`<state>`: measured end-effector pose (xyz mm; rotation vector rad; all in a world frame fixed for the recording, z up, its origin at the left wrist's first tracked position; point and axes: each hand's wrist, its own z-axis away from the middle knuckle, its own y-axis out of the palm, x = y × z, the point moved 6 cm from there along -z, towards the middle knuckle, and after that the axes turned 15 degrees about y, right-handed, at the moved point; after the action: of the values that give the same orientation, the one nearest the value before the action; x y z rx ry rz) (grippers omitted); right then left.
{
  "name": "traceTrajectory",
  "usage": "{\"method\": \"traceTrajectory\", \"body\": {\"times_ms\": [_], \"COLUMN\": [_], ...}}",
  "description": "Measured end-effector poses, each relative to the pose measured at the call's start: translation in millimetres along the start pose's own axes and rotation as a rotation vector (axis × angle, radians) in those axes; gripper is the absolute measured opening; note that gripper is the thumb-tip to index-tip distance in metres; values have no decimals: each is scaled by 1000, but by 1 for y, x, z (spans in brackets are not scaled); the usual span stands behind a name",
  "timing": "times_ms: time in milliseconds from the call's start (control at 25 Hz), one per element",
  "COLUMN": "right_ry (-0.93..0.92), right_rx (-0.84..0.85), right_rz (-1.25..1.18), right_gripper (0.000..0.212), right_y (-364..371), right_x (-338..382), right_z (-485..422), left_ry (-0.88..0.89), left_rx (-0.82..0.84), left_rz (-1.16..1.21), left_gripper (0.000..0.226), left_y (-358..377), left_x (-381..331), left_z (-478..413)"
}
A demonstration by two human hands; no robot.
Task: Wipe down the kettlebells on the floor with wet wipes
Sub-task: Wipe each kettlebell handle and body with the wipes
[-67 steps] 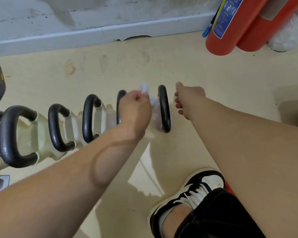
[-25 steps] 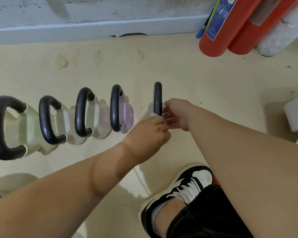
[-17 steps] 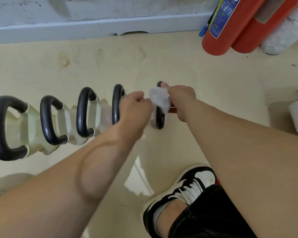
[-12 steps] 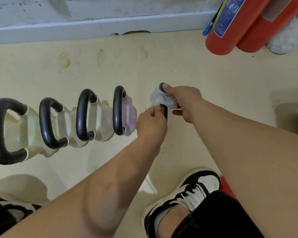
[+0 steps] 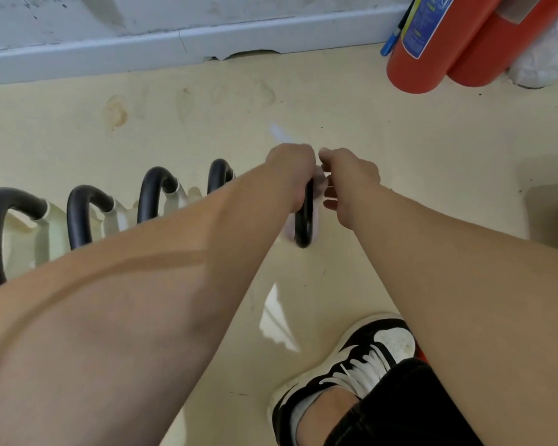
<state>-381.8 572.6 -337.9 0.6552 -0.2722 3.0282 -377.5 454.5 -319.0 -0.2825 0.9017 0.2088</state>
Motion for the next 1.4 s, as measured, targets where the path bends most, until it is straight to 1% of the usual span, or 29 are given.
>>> {"method": "traceTrajectory", "body": {"times_ms": [160, 240, 320, 400, 440, 520, 560, 600, 640, 720, 760, 800, 840, 880, 920, 960, 1000, 1040, 1080, 1120, 1160, 1200, 1240, 1280, 1320, 1400], "right_ry": [36, 35, 41, 63, 79, 104, 99, 91, 94, 106, 102, 92, 80, 68, 54, 61, 79, 87, 95, 108, 122, 134, 140, 139, 131, 121], "right_rx": [6, -7, -14, 0, 12, 27, 28, 17, 5, -30, -42, -33, -25, -21, -31, -44, -49, -47, -45, -39, -25, -6, 12, 27, 40, 31], "right_rz": [22, 18, -8, -52, -79, -119, -136, -142, -134, -46, 6, 12, 5, 16, 30, 52, 73, 84, 89, 84, 88, 106, 132, 142, 142, 181], "right_gripper": [26, 23, 22, 26, 28, 31, 31, 31, 31, 24, 14, 8, 16, 16, 11, 19, 28, 31, 29, 26, 24, 21, 18, 14, 13, 14], "right_y": [1, -1, -3, -4, -4, -5, -6, -5, -6, -10, -12, -13, -15, -17, -18, -20, -19, -19, -17, -14, -10, -7, -5, -4, -3, -1], "right_x": [-10, -12, -12, -12, -13, -13, -13, -10, -9, -5, -4, -4, -4, -4, -6, -10, -13, -17, -19, -21, -24, -25, -25, -24, -23, -26], "right_z": [-1, 0, 0, -1, -1, 2, 3, 2, 2, 2, -2, -3, -4, -6, -8, -9, -10, -8, -6, -4, -3, 1, 4, 8, 10, 17], "left_ry": [196, 319, 366, 408, 477, 685, 794, 873, 905, 818, 810, 841, 900, 981, 1062, 1124, 1136, 1127, 1163, 1166, 1130, 1053, 1000, 998, 1053, 1262], "left_rx": [-31, -86, -143, -176, -188, -206, -169, -69, 75, 366, 440, 476, 483, 508, 570, 646, 720, 758, 757, 720, 661, 609, 569, 532, 520, 503], "left_rz": [-105, -206, -223, -229, -307, -548, -698, -856, -1018, -1368, -1508, -1614, -1712, -1801, -1890, -1972, -2022, -2028, -2018, -2013, -1986, -1946, -1883, -1798, -1706, -1482], "left_gripper": [38, 38, 39, 42, 42, 41, 38, 34, 28, 17, 22, 28, 33, 35, 36, 36, 36, 36, 35, 32, 30, 33, 37, 37, 35, 30], "left_y": [-8, -21, -39, -53, -55, -49, -38, -22, -4, 18, 21, 23, 23, 24, 26, 26, 23, 20, 19, 19, 19, 19, 21, 22, 20, 7], "left_x": [36, 62, 75, 64, 44, -9, -31, -46, -50, -33, -22, -11, -1, 11, 26, 39, 49, 50, 44, 34, 24, 14, 9, 8, 14, 40], "left_z": [50, 82, 98, 96, 91, 75, 65, 52, 39, 19, 18, 21, 30, 44, 61, 80, 93, 98, 93, 84, 72, 61, 53, 52, 60, 90]}}
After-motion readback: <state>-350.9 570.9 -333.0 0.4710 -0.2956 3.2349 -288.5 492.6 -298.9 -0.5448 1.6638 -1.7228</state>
